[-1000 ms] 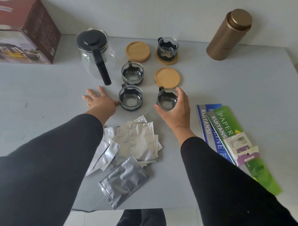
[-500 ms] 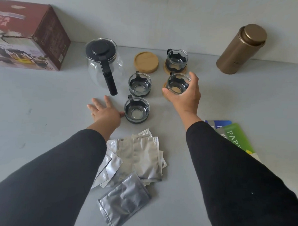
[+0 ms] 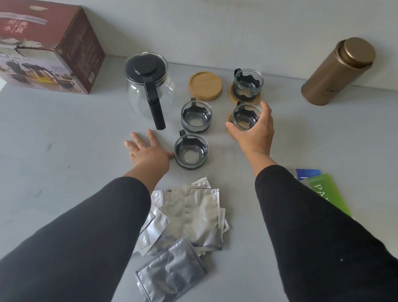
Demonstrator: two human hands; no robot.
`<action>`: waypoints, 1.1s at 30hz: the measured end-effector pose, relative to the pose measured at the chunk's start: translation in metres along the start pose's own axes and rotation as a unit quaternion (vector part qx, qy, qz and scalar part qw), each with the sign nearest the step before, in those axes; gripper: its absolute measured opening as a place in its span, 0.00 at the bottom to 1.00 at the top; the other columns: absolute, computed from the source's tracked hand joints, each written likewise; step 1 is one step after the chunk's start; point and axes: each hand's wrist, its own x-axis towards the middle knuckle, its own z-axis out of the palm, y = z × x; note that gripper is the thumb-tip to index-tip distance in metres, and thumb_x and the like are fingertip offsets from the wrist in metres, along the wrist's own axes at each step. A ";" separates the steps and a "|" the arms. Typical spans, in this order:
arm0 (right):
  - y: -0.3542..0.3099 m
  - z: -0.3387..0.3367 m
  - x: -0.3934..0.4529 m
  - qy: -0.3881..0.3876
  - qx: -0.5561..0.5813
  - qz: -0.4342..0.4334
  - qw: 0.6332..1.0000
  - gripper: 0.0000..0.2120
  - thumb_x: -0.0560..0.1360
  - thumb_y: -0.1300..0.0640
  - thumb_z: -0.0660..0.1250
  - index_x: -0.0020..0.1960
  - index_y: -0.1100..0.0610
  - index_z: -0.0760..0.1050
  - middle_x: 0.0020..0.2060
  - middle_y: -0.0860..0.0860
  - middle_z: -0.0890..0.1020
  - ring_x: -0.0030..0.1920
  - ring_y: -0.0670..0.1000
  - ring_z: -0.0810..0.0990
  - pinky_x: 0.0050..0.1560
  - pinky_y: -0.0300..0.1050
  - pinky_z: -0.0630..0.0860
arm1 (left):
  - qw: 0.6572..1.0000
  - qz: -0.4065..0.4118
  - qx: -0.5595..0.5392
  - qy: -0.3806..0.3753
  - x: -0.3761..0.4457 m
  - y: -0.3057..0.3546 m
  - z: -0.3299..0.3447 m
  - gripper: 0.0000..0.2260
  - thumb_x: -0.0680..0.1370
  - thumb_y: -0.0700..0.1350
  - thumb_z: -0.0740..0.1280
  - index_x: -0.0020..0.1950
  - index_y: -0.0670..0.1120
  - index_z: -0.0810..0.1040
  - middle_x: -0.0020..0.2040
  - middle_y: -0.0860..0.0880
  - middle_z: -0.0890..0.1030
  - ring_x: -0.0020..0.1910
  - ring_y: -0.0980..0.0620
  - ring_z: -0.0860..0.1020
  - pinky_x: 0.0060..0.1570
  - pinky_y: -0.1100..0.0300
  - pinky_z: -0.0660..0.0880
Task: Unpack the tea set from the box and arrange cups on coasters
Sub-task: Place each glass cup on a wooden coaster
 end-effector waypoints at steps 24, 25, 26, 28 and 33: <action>-0.078 -0.016 -0.026 -0.105 -0.090 -0.106 0.985 0.33 0.69 0.47 0.72 0.69 0.58 0.66 0.64 0.56 0.71 0.65 0.54 0.69 0.65 0.48 0.68 | 0.998 -0.004 0.016 -0.059 -0.007 -0.001 -0.013 0.38 0.80 0.60 0.54 0.76 0.49 0.31 0.74 0.36 0.30 0.73 0.34 0.33 0.70 0.34 0.44; -0.083 -0.012 -0.026 -0.137 -0.109 -0.084 0.981 0.34 0.69 0.45 0.72 0.70 0.56 0.64 0.66 0.55 0.69 0.66 0.53 0.68 0.65 0.46 0.66 | 0.998 -0.004 0.013 -0.059 -0.006 -0.002 -0.013 0.37 0.80 0.60 0.54 0.76 0.49 0.31 0.74 0.36 0.30 0.73 0.34 0.33 0.70 0.34 0.45; -0.088 -0.007 -0.026 -0.159 -0.124 -0.068 0.977 0.35 0.70 0.44 0.71 0.70 0.55 0.63 0.66 0.54 0.68 0.67 0.53 0.68 0.63 0.45 0.66 | 0.998 -0.003 0.010 -0.057 -0.006 -0.002 -0.012 0.37 0.80 0.60 0.54 0.76 0.49 0.31 0.74 0.36 0.30 0.73 0.33 0.34 0.70 0.34 0.45; -0.097 0.006 -0.024 -0.188 -0.141 -0.049 0.971 0.37 0.69 0.42 0.70 0.71 0.54 0.61 0.65 0.56 0.67 0.66 0.55 0.67 0.62 0.46 0.67 | 0.999 0.000 0.007 -0.052 -0.005 -0.003 -0.010 0.37 0.80 0.59 0.54 0.76 0.49 0.31 0.74 0.36 0.30 0.73 0.33 0.34 0.70 0.35 0.45; -0.108 0.039 -0.019 -0.206 -0.194 -0.017 0.959 0.41 0.66 0.38 0.70 0.71 0.56 0.59 0.61 0.59 0.68 0.62 0.60 0.70 0.60 0.50 0.70 | 0.999 -0.001 -0.002 -0.053 -0.002 -0.004 -0.008 0.37 0.80 0.59 0.54 0.76 0.49 0.30 0.73 0.36 0.29 0.73 0.34 0.33 0.70 0.35 0.44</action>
